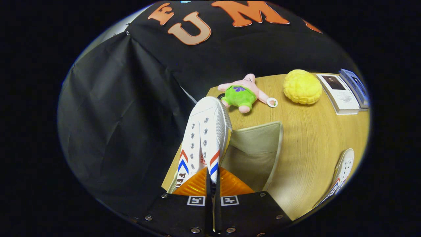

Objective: Open the storage box then place both shoes into the box .Put the left shoe in first, then the right shoe, with the right side of both shoes facing outward in a uniform manner.

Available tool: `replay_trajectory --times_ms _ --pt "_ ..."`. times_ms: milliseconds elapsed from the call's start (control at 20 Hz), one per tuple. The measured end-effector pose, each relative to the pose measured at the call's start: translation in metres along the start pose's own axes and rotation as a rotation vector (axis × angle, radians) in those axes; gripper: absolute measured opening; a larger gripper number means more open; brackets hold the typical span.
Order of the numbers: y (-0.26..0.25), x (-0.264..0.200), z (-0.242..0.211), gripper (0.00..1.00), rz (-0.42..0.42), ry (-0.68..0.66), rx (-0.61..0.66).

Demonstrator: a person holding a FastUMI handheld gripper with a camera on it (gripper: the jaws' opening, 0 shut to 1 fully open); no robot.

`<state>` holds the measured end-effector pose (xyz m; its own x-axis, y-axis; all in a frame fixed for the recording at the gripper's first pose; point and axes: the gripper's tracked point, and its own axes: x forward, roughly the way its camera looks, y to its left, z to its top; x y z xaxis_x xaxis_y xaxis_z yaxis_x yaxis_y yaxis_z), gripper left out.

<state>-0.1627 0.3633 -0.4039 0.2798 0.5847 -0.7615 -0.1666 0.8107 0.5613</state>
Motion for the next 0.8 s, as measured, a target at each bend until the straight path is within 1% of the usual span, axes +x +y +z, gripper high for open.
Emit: replay_trajectory --times_ms 100,250,350,450,550,650,800 --pt "0.002 0.005 -0.011 0.03 -0.004 0.012 -0.015" --pt "-0.009 0.009 -0.022 0.03 -0.022 0.035 -0.055" --pt "-0.011 0.012 -0.024 0.03 -0.033 0.048 -0.096" --pt "-0.012 0.014 -0.034 0.03 -0.056 0.092 -0.100" --pt "-0.023 0.017 -0.044 0.03 -0.114 0.131 -0.127" --pt "-0.031 0.023 -0.056 0.03 -0.149 0.183 -0.110" --pt "-0.028 0.031 -0.057 0.03 -0.145 0.227 -0.065"
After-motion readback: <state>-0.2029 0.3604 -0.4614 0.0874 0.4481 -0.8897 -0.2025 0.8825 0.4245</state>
